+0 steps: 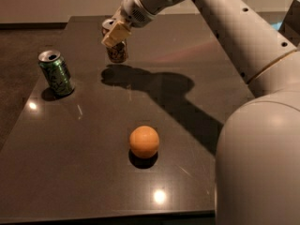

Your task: Move orange can near green can

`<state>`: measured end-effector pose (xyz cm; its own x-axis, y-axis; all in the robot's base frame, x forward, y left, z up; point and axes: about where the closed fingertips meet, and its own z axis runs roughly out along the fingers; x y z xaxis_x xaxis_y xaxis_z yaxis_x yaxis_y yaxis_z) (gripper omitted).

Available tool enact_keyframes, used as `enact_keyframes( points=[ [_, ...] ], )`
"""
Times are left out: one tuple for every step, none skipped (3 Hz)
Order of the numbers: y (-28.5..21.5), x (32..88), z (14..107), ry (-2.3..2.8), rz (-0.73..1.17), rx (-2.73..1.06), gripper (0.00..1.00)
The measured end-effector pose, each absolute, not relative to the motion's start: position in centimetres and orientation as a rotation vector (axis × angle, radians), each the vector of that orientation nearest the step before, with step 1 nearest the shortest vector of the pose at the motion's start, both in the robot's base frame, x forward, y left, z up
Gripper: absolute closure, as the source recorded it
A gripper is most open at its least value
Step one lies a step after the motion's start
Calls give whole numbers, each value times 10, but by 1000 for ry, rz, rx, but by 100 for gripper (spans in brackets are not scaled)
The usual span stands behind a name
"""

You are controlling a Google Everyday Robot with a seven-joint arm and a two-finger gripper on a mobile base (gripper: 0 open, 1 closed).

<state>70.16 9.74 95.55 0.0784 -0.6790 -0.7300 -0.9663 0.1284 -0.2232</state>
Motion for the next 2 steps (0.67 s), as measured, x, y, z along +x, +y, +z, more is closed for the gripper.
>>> enact_keyframes(
  points=[
    [141,677,946,1600,536,-1718,100],
    [159,660,937,1584,567,-1754,100]
  ],
)
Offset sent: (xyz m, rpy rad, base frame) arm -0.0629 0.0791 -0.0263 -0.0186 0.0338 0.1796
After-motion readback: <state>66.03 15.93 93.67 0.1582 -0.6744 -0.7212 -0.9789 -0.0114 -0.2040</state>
